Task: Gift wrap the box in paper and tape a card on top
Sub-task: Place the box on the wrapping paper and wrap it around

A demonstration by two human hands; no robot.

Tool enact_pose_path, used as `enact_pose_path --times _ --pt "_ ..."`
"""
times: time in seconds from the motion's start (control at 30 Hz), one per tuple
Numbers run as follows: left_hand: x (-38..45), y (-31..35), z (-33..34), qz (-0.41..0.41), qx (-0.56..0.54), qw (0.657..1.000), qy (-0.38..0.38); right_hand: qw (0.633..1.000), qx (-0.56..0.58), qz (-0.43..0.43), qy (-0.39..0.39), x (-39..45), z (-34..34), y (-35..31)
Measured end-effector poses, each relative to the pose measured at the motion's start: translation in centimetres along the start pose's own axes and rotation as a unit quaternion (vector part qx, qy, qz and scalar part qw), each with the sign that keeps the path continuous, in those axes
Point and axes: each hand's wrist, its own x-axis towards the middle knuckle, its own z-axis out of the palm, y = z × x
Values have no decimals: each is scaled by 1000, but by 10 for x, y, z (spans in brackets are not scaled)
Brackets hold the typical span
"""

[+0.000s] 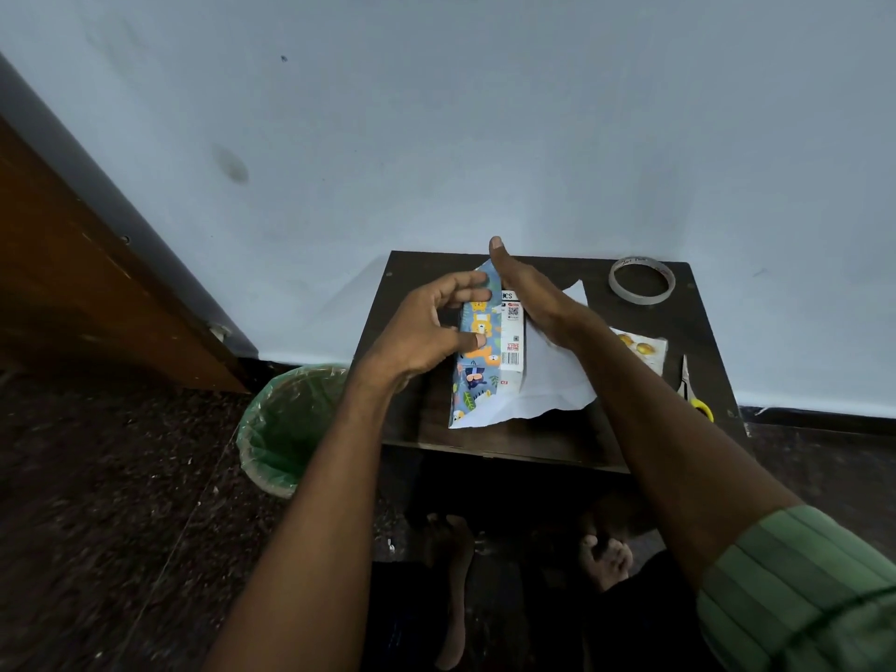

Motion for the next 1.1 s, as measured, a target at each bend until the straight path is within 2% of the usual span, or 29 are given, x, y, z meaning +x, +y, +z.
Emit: enact_pose_path --times 0.2,0.3,0.4,0.47,0.6,0.67,0.73,0.8,0.93,1.1 --pt "0 0 1 -7 -1 1000 -1 1000 23 -11 -6 1 0 6" --pt "1 2 0 -8 6 1000 0 995 -27 -45 86 -2 8 2" --pt "0 1 -2 -1 21 1000 -1 960 -98 -99 243 -14 18 -3" --pt "0 1 -2 6 38 999 -1 939 -115 -100 309 -33 22 -2" --pt "-4 4 3 46 101 994 24 930 -184 -99 304 -73 23 17" --pt "-10 3 7 47 96 994 27 900 -246 -109 344 -90 19 26" --pt "-16 1 12 38 85 995 27 870 -286 -82 394 -106 14 32" --pt "-16 1 14 41 86 995 29 879 -284 -47 380 -117 8 36" --pt "-11 2 21 59 131 989 30 927 -226 40 298 -120 -3 29" --pt "-12 12 41 77 319 945 -16 952 -96 69 282 -109 -10 22"
